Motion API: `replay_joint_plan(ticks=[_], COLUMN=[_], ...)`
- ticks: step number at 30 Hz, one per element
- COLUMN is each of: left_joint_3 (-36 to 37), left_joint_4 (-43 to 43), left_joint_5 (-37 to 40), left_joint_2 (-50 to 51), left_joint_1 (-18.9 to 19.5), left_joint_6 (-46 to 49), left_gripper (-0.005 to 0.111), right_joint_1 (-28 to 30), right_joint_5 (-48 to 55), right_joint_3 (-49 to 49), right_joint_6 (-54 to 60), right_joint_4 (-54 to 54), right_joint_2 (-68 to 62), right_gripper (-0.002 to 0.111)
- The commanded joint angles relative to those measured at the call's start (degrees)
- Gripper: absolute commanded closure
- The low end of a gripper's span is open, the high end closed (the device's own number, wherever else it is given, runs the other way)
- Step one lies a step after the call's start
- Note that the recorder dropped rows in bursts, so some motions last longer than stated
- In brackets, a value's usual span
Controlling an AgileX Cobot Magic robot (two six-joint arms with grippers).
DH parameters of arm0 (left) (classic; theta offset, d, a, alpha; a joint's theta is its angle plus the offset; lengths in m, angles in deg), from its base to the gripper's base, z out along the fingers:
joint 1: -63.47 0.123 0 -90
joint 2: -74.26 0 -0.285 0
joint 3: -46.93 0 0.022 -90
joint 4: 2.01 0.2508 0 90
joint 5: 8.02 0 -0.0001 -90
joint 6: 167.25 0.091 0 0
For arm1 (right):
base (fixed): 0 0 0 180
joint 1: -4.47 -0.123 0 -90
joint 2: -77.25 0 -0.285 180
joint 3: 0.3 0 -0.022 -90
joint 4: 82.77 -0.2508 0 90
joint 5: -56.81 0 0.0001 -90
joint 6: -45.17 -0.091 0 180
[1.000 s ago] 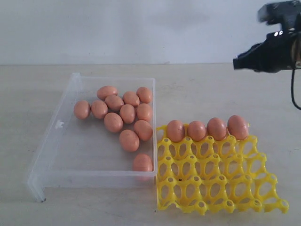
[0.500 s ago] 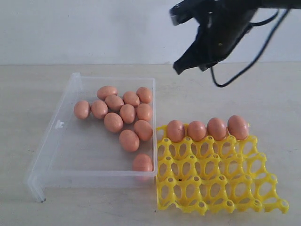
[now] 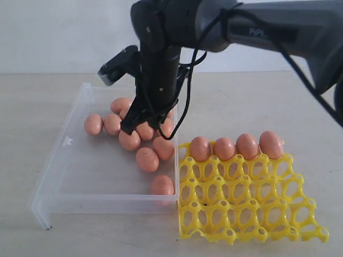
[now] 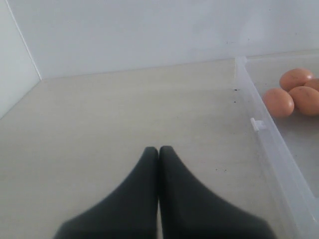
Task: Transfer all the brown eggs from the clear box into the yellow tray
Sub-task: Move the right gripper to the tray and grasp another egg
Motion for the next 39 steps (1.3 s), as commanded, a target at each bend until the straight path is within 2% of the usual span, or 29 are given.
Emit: replay_joint_plan(ticks=[1,2,4,11,27,32,34,36,38,39], left_joint_3=[0.01,0.01,0.01,0.01,0.01,0.01,0.01,0.01,0.01,0.01], left_joint_4=[0.1,0.1,0.1,0.1,0.1,0.1,0.1,0.1,0.1,0.1], left_joint_5=[-0.36,-0.36,-0.36,-0.36,-0.36,-0.36,-0.36,-0.36,-0.36,-0.36], left_joint_2=[0.17,0.17,0.17,0.17,0.17,0.17,0.17,0.17,0.17,0.17], left_joint_1=[-0.27,-0.27,-0.27,-0.27,-0.27,-0.27,-0.27,-0.27,-0.27,-0.27], left_joint_6=[-0.21,-0.21,-0.21,-0.21,-0.21,-0.21,-0.21,-0.21,-0.21,-0.21], left_gripper=[0.111,0.111,0.111,0.111,0.111,0.111,0.111,0.111,0.111,0.111], right_joint_1=[-1.68,-1.97,-2.27,-2.73,-2.73,-2.62,-2.62,-2.62,-2.62,-2.62], right_joint_5=[-0.97,-1.45,-2.47,-1.64,0.5,-2.63,-2.76,-1.79,-0.92,-0.92], right_joint_3=[-0.42,-0.42,-0.42,-0.42,-0.15,-0.15,-0.15,-0.15,-0.15,-0.15], right_joint_6=[1.71,0.16,-3.73,-13.59,-14.18,-14.78,-14.91,-15.23,-14.7,-14.24], right_joint_4=[-0.29,-0.29,-0.42,-3.6,-8.81,-8.7,-8.84,-8.84,-8.39,-8.39], right_joint_2=[-1.82,-2.09,-2.2,-2.2,-7.28,-9.93,-10.59,-10.86,-10.86,-10.86], right_gripper=[0.05,0.042,0.038,0.041,0.041,0.042,0.054,0.076,0.109,0.107])
